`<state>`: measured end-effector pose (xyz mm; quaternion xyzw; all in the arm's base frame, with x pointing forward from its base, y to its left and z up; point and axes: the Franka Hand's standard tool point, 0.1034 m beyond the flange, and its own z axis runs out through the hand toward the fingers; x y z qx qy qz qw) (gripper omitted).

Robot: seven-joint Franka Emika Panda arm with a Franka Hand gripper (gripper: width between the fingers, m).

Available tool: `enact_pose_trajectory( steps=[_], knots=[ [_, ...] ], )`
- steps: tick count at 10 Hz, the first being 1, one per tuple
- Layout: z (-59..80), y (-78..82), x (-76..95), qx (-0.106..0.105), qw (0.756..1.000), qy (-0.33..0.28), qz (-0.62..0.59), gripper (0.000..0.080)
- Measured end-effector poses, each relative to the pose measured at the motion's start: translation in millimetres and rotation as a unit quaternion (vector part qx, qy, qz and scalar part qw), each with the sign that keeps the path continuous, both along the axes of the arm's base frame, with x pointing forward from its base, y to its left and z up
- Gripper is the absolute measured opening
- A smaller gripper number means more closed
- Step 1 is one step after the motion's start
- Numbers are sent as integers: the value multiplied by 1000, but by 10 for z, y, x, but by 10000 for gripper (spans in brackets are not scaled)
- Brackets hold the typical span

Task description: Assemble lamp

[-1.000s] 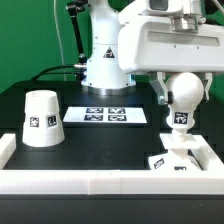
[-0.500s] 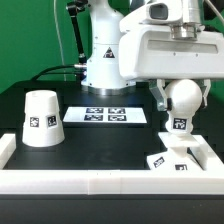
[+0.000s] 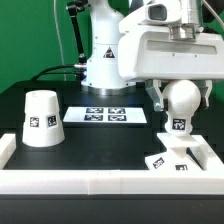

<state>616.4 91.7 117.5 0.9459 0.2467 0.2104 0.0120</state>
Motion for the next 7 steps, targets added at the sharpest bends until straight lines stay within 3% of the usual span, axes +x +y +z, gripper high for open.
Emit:
enact_pose_trajectory(
  steps=[4,7],
  knots=[
    [1,-4,1,0,1000,0,0,699],
    [127,-14,13,1,1000,-6,-1,699]
  ],
)
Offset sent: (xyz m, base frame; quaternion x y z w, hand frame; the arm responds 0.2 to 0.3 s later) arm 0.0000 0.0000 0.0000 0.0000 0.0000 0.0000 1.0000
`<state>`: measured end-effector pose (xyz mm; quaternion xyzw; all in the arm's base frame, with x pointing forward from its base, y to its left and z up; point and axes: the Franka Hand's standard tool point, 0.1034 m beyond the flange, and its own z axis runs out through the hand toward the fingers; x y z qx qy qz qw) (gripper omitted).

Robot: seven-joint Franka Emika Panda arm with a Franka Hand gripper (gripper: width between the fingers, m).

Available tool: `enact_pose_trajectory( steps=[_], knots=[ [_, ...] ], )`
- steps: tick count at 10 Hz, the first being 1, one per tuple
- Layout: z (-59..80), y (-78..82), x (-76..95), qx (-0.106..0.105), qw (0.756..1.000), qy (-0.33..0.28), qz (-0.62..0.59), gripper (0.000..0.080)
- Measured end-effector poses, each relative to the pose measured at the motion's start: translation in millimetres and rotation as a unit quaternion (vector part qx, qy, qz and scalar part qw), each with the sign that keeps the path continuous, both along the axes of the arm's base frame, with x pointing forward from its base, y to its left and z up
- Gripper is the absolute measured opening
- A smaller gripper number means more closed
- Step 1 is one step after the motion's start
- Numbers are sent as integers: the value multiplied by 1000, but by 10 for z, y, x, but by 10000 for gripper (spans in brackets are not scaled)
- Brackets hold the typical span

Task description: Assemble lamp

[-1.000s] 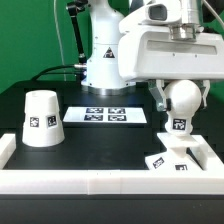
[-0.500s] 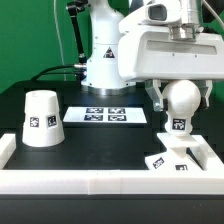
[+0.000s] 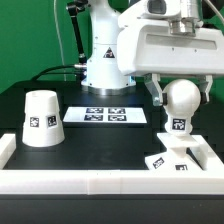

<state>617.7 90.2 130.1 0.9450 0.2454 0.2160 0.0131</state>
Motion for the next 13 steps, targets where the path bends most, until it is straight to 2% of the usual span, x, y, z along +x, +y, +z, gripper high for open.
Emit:
enact_pose_trajectory(
  steps=[2,5,6,8,12,13],
  knots=[
    [95,8,-8,4,1000,1,-6,699],
    [24,27,-41,4,1000,25,-6,699],
    [-43,17,-88,0,998,66,-5,699],
    [1,43,-45,-9,993,120,-2,699],
    [-71,52,-107,-43,970,241,12,699],
    [-75,29,-33,-42,973,227,17,699]
  ],
)
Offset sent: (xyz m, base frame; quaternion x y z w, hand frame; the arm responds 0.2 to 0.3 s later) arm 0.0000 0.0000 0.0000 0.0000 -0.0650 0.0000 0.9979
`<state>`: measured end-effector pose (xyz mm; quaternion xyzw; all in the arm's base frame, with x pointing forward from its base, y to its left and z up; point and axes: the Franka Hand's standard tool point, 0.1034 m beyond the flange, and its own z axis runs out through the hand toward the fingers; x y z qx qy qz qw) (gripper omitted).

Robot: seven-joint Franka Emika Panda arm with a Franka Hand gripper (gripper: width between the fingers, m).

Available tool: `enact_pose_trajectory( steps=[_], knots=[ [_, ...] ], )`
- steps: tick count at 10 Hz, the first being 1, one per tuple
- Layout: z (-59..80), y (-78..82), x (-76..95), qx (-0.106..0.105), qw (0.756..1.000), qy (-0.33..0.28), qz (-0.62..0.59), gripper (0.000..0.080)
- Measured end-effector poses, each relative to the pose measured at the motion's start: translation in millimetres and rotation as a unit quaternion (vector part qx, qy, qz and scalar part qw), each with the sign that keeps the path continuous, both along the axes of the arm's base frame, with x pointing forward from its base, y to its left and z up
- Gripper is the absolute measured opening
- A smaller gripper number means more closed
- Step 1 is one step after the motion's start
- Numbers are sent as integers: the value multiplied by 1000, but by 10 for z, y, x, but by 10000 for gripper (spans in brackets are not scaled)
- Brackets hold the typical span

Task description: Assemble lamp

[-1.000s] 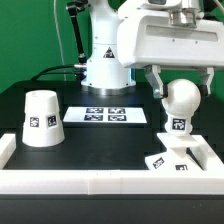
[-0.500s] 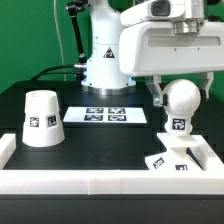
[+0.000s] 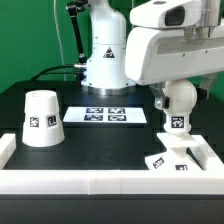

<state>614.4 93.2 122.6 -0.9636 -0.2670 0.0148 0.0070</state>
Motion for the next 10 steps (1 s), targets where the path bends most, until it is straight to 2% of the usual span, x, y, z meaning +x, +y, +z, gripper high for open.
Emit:
enact_pose_trajectory(
  steps=[3,6,8,10],
  knots=[
    [-9,-49,-10,0,1000,1,-3,699],
    [21,-46,-95,1,1000,2,-3,699],
    [56,-110,-218,2,1000,-5,-8,699],
    [57,-196,-257,8,1000,-18,-12,699]
  ],
)
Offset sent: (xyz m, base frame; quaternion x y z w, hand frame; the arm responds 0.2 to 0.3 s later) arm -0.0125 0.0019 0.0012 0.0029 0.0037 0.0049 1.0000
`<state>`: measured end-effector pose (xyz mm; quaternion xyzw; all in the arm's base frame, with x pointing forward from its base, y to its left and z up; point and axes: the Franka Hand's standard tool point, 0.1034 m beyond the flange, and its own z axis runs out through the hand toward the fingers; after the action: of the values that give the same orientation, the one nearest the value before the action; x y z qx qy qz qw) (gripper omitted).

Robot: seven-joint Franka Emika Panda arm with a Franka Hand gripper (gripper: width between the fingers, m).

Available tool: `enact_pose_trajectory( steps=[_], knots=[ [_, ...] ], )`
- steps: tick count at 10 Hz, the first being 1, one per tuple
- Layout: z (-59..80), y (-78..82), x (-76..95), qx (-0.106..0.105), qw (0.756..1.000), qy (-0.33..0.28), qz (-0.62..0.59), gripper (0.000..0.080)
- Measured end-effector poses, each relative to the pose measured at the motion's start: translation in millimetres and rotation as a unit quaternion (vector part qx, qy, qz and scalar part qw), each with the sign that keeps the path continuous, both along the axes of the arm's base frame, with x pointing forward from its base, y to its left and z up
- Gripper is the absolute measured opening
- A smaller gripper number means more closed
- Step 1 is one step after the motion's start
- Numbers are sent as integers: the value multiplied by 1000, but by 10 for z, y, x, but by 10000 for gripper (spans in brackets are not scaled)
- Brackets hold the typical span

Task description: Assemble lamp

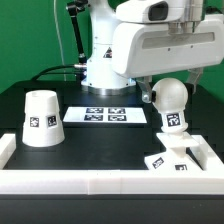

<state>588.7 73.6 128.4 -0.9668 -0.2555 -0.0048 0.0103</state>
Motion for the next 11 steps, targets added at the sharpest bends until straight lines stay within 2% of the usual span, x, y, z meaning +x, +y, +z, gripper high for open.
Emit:
enact_pose_trajectory(
  steps=[2,6,7,11],
  knots=[
    [-25,-39,-6,6,1000,-2,-7,699],
    [-52,38,55,5,1000,-1,-7,671],
    [-52,60,54,5,1000,-1,-6,576],
    [-50,79,69,6,1000,-2,-14,576]
  ],
)
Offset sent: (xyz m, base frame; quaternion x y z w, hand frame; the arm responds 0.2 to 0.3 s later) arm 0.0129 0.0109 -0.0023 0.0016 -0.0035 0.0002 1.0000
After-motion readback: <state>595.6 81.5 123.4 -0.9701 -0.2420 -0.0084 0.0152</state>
